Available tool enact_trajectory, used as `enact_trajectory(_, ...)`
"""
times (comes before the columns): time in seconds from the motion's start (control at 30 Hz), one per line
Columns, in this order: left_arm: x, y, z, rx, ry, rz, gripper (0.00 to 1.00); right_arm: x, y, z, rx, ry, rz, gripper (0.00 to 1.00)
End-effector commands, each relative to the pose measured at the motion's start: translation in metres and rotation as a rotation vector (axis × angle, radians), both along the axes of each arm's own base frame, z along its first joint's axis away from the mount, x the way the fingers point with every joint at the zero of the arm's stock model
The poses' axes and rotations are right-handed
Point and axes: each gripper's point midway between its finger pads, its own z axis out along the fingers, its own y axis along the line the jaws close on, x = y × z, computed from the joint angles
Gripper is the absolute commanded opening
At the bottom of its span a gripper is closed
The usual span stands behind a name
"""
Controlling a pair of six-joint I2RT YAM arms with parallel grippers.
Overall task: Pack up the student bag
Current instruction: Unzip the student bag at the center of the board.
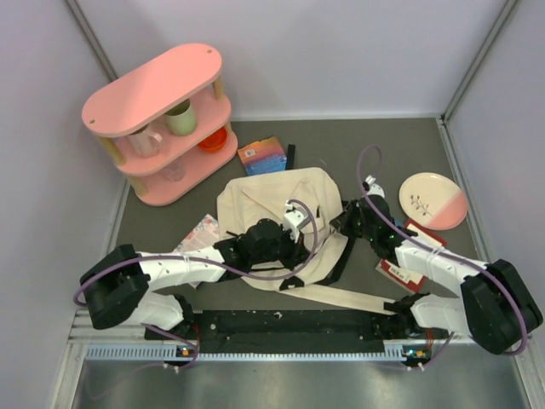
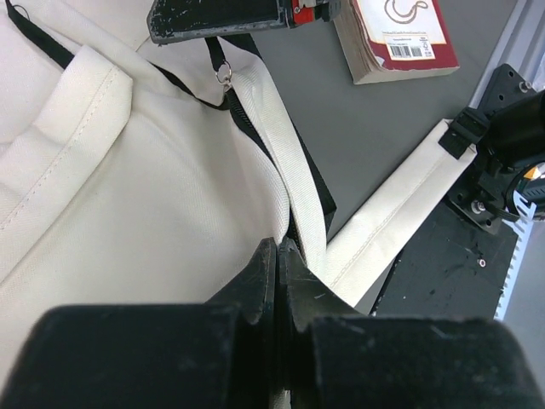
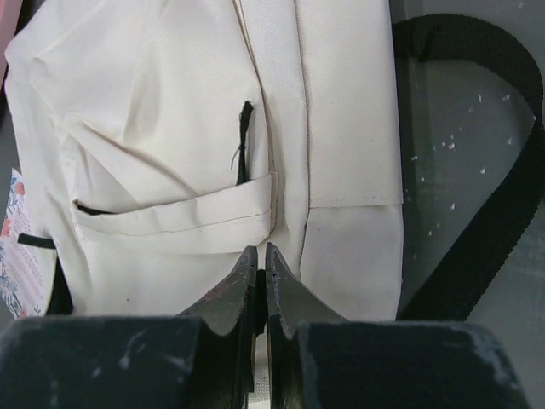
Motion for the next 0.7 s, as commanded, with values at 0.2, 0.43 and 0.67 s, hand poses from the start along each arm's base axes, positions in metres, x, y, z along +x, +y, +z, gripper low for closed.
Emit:
enact_trajectory(0.2, -0.009, 0.0, -0.008, 0.094, 0.063, -0.018, 0.0, 0.022, -0.012, 0.05, -0.07, -0.076, 0.022, 0.58)
enact_trajectory(0.43, 0.017, -0.021, 0.009, 0.115, 0.045, 0.017, 0.0, -0.029, -0.033, 0.072, 0.024, -0.062, -0.04, 0.92)
enact_trajectory(0.67, 0.041, -0.031, 0.039, 0.086, 0.024, 0.051, 0.0, -0.087, -0.018, 0.044, 0.221, 0.123, 0.022, 0.83)
